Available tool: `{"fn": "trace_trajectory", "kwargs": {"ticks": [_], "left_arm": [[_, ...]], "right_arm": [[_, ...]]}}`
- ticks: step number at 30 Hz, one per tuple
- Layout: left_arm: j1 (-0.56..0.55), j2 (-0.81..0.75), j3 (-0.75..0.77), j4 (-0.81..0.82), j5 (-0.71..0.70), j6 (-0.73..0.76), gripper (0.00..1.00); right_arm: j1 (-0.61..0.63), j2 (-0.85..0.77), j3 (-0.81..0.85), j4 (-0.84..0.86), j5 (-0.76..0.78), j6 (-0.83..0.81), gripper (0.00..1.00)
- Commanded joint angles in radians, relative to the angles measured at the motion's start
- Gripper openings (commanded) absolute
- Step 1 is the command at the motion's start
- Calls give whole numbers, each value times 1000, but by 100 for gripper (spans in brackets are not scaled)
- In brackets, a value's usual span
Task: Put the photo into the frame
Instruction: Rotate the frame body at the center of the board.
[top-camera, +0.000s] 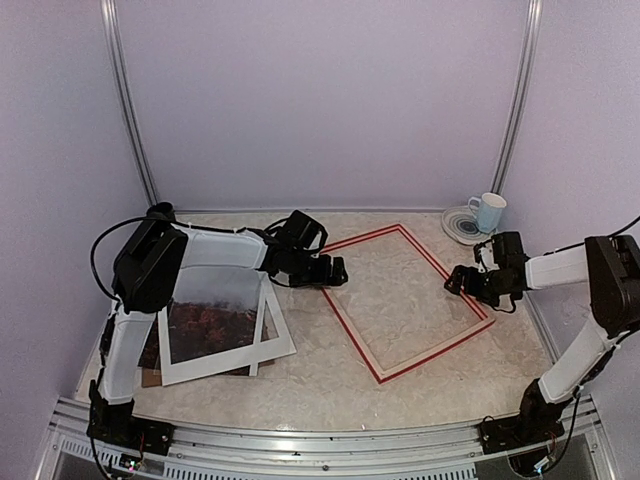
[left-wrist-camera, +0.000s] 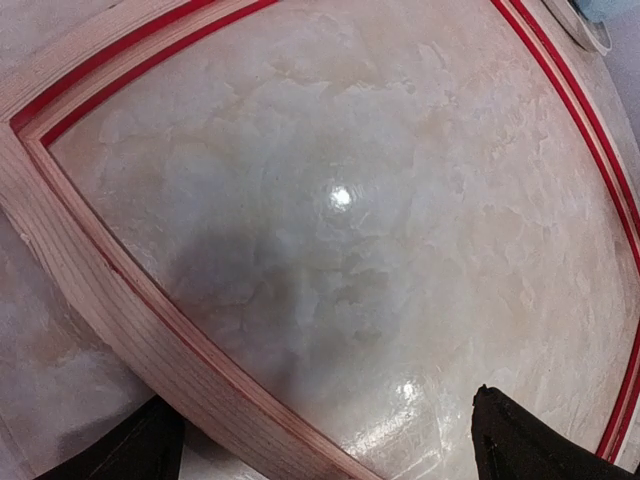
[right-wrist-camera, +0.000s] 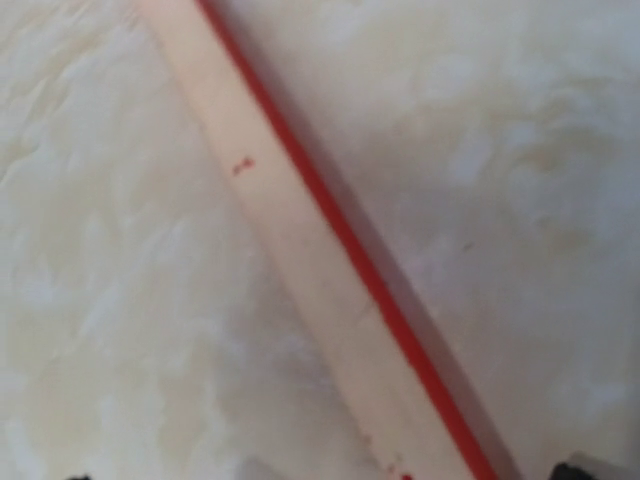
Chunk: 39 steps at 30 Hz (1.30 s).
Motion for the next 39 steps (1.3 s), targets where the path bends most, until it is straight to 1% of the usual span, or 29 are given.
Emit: {"fn": "trace_trajectory", "kwargs": {"ticks": [1,14,33,39], "left_arm": [[12,47,64,7,31,4,99],[56,150,207,-8,59,21,99],[90,230,308,47,90,40,99],[100,236,313,89,93,39,99]], "right_arm": [[39,-18,-31,-19,-28,22,99],[122,-49,-62,-24,-46,28,99],[182,-90,-81,-28,-74,62,99],[187,-87,-78,-17,-81,67,99]]}}
